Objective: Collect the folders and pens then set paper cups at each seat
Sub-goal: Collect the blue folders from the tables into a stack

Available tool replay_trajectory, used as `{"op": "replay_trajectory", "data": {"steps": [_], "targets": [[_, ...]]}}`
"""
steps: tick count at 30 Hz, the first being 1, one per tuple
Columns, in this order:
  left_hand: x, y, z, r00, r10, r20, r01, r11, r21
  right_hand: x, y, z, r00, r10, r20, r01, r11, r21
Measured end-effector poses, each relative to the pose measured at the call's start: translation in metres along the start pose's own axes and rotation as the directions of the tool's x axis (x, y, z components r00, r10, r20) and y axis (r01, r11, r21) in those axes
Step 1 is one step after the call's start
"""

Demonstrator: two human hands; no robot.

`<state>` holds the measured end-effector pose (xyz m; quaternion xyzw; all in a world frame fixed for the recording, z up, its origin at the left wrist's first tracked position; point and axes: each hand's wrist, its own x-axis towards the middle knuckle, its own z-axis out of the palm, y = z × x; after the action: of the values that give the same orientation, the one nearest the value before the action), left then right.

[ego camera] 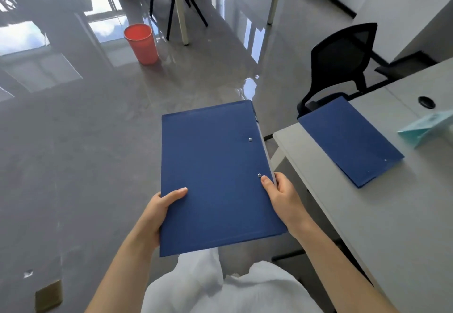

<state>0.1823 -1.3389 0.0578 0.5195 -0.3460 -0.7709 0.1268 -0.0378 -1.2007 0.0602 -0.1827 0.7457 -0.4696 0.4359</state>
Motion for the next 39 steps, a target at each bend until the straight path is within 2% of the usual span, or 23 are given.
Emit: {"op": "replay_trajectory", "data": {"steps": [4,8,12,18,22,24,27,29,30,32,34,36,39], "targets": [[0.047,0.061,-0.013,0.999,0.013,0.042,-0.016,0.999,0.052,0.044,-0.032,0.027,0.997,0.012,-0.073,-0.010,0.999,0.032],[0.093,0.127,-0.022,0.986,-0.027,0.164,0.002,0.989,0.149,0.081,-0.058,0.045,0.992,0.029,-0.125,-0.022,0.998,0.058],[0.137,0.170,-0.011,0.980,-0.055,0.190,0.013,0.976,0.217,0.112,-0.074,0.054,0.977,0.064,-0.205,-0.046,0.995,0.091],[0.201,0.214,0.033,0.961,-0.104,0.257,0.023,0.954,0.300,0.167,-0.086,0.030,0.940,0.212,-0.267,-0.154,0.963,0.222],[0.247,0.241,0.070,0.953,-0.126,0.275,0.021,0.935,0.355,0.215,-0.082,0.004,0.897,0.361,-0.255,-0.238,0.881,0.410],[0.274,0.258,0.095,0.948,-0.128,0.290,0.007,0.923,0.386,0.245,-0.078,-0.017,0.860,0.444,-0.249,-0.216,0.761,0.611],[0.315,0.288,0.134,0.945,-0.129,0.299,-0.007,0.910,0.416,0.287,-0.078,-0.058,0.816,0.558,-0.153,-0.097,0.393,0.915],[0.336,0.306,0.156,0.944,-0.132,0.301,-0.011,0.902,0.431,0.307,-0.077,-0.081,0.786,0.614,-0.070,-0.024,0.143,0.989],[0.348,0.314,0.168,0.943,-0.135,0.304,-0.013,0.898,0.439,0.318,-0.076,-0.092,0.774,0.632,-0.037,0.002,0.055,0.998],[0.367,0.328,0.191,0.941,-0.142,0.307,-0.013,0.892,0.451,0.339,-0.071,-0.108,0.752,0.659,0.010,0.028,-0.047,0.999],[0.385,0.340,0.211,0.939,-0.150,0.311,-0.013,0.885,0.465,0.356,-0.067,-0.119,0.713,0.700,0.039,0.048,-0.104,0.993],[0.402,0.348,0.228,0.934,-0.176,0.311,0.003,0.874,0.485,0.369,-0.062,-0.127,0.653,0.755,0.056,0.107,-0.165,0.980],[0.424,0.357,0.249,0.924,-0.227,0.307,0.040,0.858,0.513,0.380,-0.056,-0.132,0.620,0.779,0.094,0.239,-0.303,0.923]]}}
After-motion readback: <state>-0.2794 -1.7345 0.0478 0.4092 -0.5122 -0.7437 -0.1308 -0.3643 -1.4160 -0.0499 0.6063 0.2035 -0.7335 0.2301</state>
